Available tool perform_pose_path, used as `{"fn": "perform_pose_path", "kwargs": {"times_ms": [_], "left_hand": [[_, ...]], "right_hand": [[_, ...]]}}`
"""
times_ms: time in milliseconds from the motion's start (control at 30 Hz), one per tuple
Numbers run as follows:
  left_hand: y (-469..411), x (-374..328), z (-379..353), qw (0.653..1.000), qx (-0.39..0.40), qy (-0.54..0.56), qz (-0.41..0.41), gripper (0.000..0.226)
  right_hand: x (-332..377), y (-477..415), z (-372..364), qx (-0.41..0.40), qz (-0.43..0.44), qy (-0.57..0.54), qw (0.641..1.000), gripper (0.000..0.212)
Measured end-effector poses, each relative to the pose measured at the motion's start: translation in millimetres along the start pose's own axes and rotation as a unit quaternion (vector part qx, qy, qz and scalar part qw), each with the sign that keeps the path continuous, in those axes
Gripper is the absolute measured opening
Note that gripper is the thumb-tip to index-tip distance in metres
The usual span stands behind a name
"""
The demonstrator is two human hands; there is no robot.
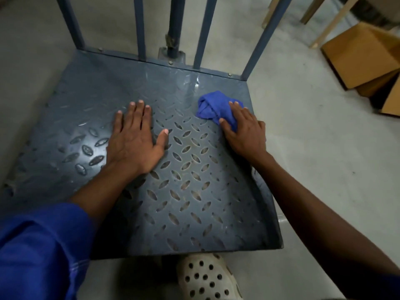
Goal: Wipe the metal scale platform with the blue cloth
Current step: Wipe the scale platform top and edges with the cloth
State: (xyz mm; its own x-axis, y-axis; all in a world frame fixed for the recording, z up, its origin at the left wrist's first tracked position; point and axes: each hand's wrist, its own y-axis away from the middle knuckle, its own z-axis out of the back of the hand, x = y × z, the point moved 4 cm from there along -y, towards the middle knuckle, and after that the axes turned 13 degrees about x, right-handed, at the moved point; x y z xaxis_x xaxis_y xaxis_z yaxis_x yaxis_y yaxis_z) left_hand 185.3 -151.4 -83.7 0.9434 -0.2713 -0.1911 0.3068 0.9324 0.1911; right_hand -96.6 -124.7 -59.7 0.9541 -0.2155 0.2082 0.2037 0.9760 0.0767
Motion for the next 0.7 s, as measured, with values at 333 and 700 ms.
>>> {"fn": "perform_pose_path", "kwargs": {"times_ms": [333,700], "left_hand": [[-7,0,0,1.0,-0.02,0.011,-0.007,0.092],[19,30,-5,0.998,-0.029,0.029,0.038,0.092]], "right_hand": [[74,-111,-12,0.001,-0.118,-0.049,0.992,0.057],[17,-74,12,-0.041,-0.143,-0.112,0.983,0.051]]}}
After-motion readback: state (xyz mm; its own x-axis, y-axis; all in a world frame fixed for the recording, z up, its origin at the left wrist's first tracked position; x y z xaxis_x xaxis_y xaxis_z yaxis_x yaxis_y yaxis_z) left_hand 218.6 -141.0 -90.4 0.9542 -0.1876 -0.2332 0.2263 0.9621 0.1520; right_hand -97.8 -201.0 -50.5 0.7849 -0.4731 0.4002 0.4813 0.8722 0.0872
